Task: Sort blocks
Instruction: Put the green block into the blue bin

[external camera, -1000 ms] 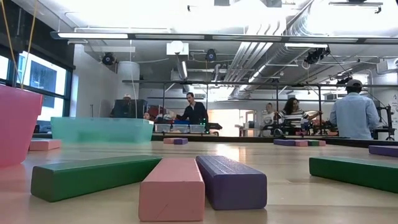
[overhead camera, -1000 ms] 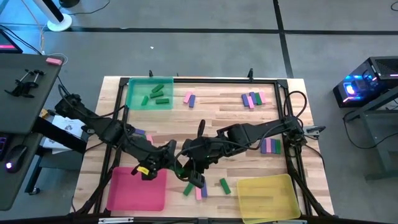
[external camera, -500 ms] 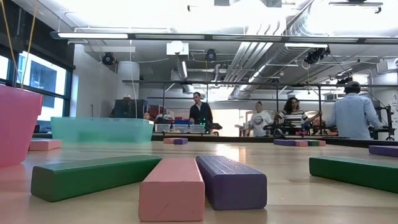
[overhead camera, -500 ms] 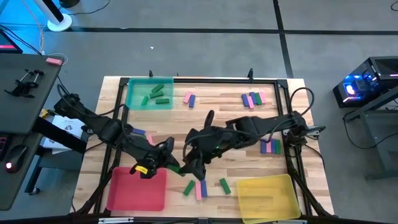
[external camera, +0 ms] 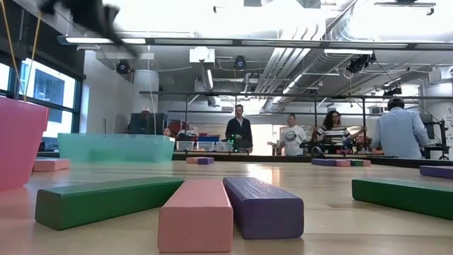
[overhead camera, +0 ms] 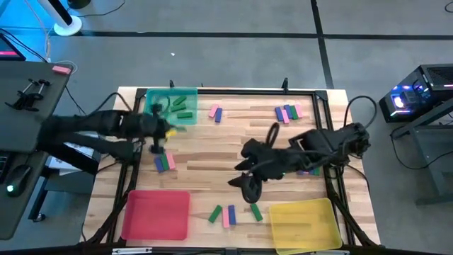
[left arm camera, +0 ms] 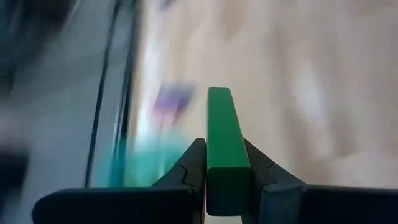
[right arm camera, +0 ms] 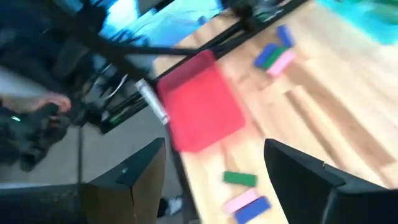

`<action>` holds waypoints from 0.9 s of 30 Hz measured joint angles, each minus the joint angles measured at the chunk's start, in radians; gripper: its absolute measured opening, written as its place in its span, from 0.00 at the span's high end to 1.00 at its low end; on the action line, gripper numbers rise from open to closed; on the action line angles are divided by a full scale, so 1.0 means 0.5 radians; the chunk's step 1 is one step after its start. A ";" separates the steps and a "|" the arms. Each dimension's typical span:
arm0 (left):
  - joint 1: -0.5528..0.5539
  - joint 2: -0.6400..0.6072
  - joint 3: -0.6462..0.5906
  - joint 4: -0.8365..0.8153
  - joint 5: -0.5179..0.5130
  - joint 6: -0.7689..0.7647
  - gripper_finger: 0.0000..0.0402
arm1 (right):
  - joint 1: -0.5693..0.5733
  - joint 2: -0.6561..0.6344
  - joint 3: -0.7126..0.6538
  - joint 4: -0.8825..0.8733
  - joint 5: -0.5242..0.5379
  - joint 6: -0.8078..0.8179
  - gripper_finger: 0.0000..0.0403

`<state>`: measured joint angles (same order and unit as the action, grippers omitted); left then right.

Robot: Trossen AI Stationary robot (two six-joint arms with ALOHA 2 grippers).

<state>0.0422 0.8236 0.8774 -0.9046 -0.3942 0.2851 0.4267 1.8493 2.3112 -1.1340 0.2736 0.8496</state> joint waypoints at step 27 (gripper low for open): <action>1.702 1.479 0.489 -0.145 0.450 -0.095 0.69 | 0.104 0.020 -0.006 0.086 0.476 0.272 0.39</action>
<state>0.8933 1.5629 1.1218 -0.9771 -0.1693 0.2375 0.4786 1.8595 2.3081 -1.0912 0.5115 0.9856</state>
